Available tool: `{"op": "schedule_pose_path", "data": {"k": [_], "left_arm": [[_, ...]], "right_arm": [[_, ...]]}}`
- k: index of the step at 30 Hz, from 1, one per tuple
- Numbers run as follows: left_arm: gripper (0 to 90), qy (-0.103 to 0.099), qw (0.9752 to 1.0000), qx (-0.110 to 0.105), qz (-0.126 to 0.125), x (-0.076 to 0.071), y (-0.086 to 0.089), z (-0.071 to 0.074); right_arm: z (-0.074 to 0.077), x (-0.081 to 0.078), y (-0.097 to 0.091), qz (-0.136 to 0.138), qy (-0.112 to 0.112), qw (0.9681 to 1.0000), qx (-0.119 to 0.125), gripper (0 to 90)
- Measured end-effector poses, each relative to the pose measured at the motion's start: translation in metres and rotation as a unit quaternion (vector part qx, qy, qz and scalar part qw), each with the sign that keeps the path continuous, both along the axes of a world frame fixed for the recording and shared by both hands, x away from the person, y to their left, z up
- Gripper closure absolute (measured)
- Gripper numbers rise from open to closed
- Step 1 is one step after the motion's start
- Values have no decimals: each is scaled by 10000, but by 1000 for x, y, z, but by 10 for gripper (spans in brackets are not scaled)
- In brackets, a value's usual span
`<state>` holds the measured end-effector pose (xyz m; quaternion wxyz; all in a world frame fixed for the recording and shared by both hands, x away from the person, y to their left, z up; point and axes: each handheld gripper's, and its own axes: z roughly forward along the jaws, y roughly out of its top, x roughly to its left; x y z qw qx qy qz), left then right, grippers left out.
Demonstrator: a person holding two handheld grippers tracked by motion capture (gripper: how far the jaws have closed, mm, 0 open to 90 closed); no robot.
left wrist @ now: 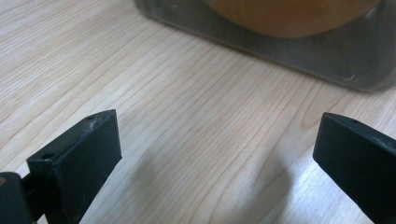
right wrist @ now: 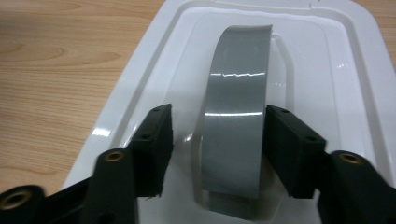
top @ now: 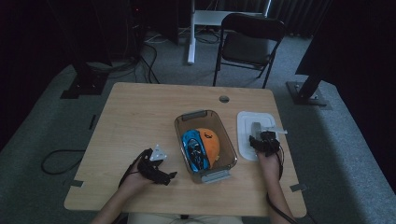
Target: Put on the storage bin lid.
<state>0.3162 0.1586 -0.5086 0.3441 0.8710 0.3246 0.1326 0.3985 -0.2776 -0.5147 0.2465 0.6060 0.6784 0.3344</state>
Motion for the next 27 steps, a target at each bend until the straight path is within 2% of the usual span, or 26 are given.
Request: {"op": "schedule_pose_path", "data": {"k": [1,3,5,9,14,19,27], "left_arm": [[16,-14,10000,-14,24,0,2,0],[16,-15,10000,-13,67,-1,6,0],[16,-41,10000,28,82,-1,8,0],[16,-36,9999,49,127,-2,13,0],[16,-42,9998,40,172,-4,17,-2],[16,-74,9997,110,198,-4,19,-3],[16,-21,9995,239,183,-4,19,-10]], "right_arm": [[0,-1,0,30,-15,10000,34,537],[0,-2,0,31,-42,10000,55,570],[0,-3,-3,-19,-67,9999,100,666],[0,-5,-4,-26,-50,10000,-1,670],[2,-9,-5,-78,-75,9999,126,675],[20,-18,-6,-69,-208,9996,188,676],[61,-41,-3,46,-605,9974,379,676]]}}
